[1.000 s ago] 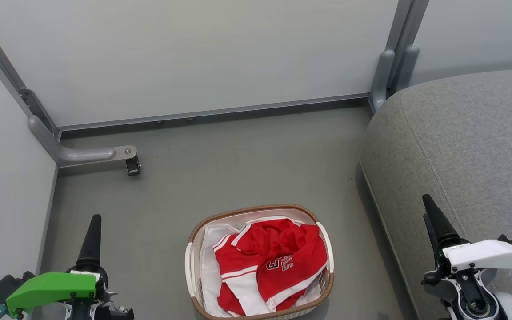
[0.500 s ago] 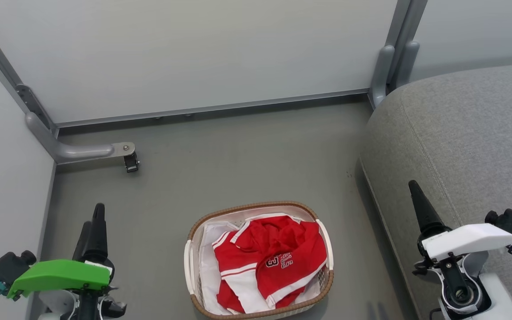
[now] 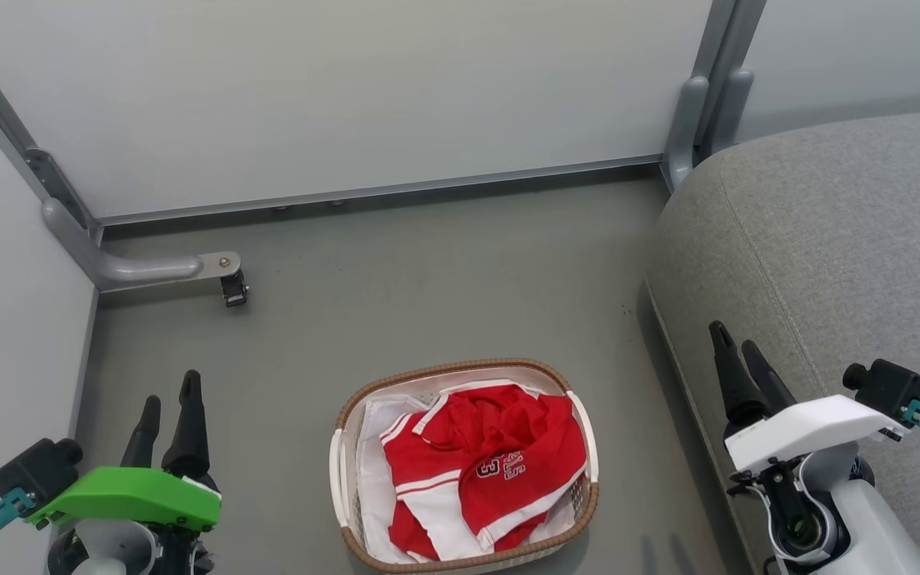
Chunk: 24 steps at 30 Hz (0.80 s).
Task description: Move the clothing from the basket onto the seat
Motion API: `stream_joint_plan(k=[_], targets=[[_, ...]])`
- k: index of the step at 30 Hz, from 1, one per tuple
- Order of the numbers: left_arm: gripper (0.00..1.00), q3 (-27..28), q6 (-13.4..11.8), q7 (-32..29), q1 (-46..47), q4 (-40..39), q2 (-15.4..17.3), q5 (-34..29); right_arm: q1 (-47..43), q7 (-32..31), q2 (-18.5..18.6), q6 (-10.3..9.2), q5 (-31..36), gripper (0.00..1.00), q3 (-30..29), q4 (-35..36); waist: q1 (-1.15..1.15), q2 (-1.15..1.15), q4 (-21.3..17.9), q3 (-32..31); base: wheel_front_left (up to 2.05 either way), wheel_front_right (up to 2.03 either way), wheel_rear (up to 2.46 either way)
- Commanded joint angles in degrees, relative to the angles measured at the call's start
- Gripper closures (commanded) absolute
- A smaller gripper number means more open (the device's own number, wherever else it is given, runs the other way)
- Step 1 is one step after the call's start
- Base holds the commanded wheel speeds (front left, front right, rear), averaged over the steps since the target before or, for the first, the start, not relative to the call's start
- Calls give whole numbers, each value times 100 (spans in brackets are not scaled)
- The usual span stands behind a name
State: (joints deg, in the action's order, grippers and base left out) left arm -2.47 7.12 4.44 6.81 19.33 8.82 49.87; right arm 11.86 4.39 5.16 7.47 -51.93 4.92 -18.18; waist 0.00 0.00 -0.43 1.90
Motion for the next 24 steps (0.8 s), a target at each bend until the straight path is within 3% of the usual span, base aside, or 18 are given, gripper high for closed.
stream_joint_plan(k=[1,24], targets=[[0,-29,32,64,131,-26,81,-227,172,66,22,2,211,0,27,24,0,0,-1,2,0,0,0],[0,41,41,440,-166,215,11,-1703,193,443,109,2,1780,0,392,-364,0,0,-25,22,0,0,0]])
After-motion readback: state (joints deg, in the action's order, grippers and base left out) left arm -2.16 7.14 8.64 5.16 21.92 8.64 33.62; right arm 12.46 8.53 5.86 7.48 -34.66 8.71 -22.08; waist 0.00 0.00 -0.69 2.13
